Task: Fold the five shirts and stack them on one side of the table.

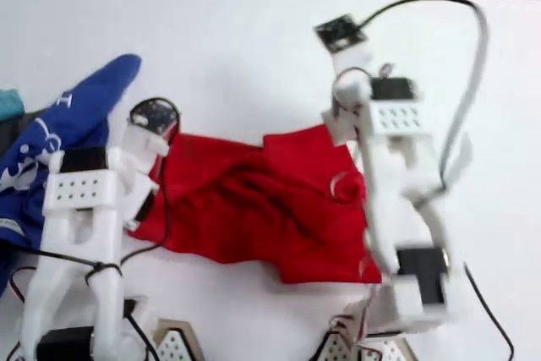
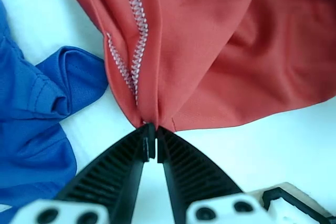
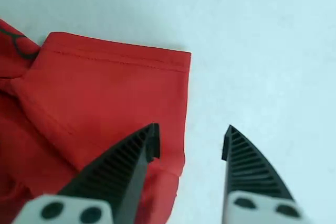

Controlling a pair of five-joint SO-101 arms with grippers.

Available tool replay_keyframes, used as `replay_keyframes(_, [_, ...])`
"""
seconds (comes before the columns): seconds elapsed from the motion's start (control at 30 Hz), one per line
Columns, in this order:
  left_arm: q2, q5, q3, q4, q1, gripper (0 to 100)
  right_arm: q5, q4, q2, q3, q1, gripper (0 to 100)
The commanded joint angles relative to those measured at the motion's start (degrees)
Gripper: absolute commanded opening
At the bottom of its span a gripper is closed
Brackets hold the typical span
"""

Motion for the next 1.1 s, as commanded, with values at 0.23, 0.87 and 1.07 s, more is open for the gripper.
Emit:
replay_keyframes(0.23, [-1.93,-0.53,-1.98,-0.62,-0.18,2,-2.02,12.79,34.95,-38.15,-0.13,20.7])
replay_keyframes(0.87, [-1.93,-0.53,-1.98,-1.49,-0.18,2,-1.93,24.75,56.48,-69.45,-1.98,20.5])
replay_keyframes(1.07, [-1.93,-0.53,-1.98,-1.49,-0.18,2,-2.02,25.54,56.92,-68.92,-2.24,20.4])
